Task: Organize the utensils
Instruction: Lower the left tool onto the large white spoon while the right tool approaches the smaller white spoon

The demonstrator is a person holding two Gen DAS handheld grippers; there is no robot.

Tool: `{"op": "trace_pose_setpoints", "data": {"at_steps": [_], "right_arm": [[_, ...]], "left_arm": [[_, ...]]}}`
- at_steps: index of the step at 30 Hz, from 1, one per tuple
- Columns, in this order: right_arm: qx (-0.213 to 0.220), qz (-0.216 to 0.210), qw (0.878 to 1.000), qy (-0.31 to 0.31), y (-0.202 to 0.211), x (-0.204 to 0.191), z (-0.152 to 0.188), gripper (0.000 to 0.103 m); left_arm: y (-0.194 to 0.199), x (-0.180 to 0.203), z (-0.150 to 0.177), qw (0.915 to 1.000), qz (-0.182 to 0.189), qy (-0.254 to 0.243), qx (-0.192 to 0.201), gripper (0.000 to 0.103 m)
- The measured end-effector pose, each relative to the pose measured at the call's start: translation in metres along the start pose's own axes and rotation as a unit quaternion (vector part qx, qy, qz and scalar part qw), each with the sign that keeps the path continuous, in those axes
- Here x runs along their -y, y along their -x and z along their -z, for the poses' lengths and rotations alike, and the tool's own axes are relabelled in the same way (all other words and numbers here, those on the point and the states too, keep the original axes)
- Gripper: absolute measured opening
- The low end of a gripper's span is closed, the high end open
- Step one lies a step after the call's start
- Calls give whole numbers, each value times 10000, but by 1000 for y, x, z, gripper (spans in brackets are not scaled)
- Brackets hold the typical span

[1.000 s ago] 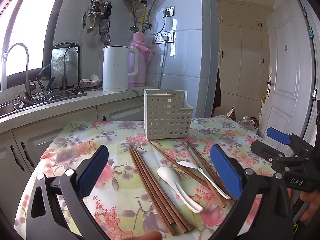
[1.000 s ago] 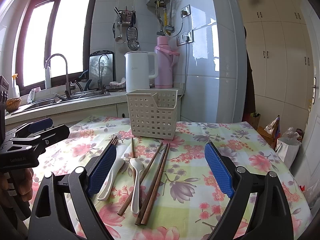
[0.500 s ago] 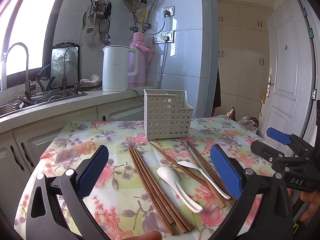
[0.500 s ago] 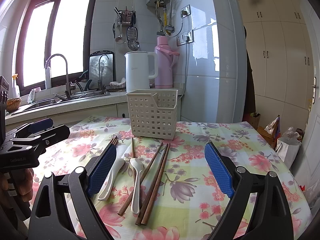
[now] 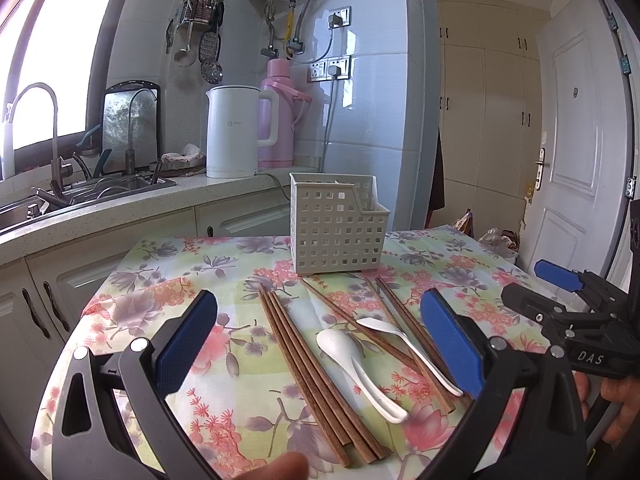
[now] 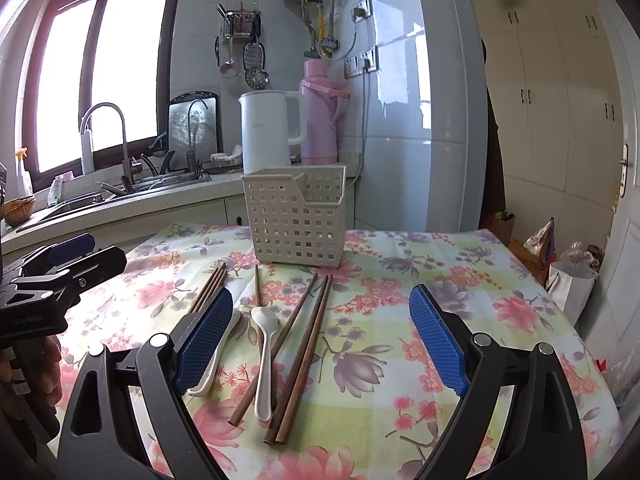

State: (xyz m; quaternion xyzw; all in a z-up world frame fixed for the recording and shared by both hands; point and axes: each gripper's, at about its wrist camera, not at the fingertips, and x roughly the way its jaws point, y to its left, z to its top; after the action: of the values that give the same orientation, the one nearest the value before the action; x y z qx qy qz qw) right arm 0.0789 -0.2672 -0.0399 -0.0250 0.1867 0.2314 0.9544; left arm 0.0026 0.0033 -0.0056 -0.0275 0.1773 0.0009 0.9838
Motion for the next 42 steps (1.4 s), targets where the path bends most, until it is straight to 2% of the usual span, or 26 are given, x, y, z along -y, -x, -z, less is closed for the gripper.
{"op": "trace_pose_setpoints", "data": {"at_steps": [4,6,9,12,17,23,30,31,36,42], "right_arm": [[-565,172,9982,-41,-19,5,2,84],[-777,278,9965,-93,-27,10,4,84],[-970,274,9947,-191,-36,19,8,84],[-1084,313,9933,-243,-43,26,9,84],[-1183,355,9918,-338,-52,39,8,84],[-1252,355,9908,-381,-58,51,8,84],[-1198,230,9914,-480,-62,61,2,84],[-1181,220,9916,-480,-62,62,2,84],[-1199,161,9915,-486,-67,64,0,84],[-1296,84,9904,-468,-72,61,-2,84]], "left_arm": [[-13,2,2,9992,-156,-65,-374,99],[-26,1,5,9965,-93,44,-831,99],[-43,2,11,9920,-97,117,-1250,98],[-57,4,15,9893,-87,191,-1444,97],[-85,9,14,9830,75,255,-1818,64],[-119,10,17,9731,92,392,-2267,43],[-148,13,23,9608,-20,463,-2732,41],[-151,13,24,9596,-10,485,-2770,38],[-164,11,26,9539,-110,490,-2959,37],[-171,16,25,9537,-240,237,-2988,38]]}}
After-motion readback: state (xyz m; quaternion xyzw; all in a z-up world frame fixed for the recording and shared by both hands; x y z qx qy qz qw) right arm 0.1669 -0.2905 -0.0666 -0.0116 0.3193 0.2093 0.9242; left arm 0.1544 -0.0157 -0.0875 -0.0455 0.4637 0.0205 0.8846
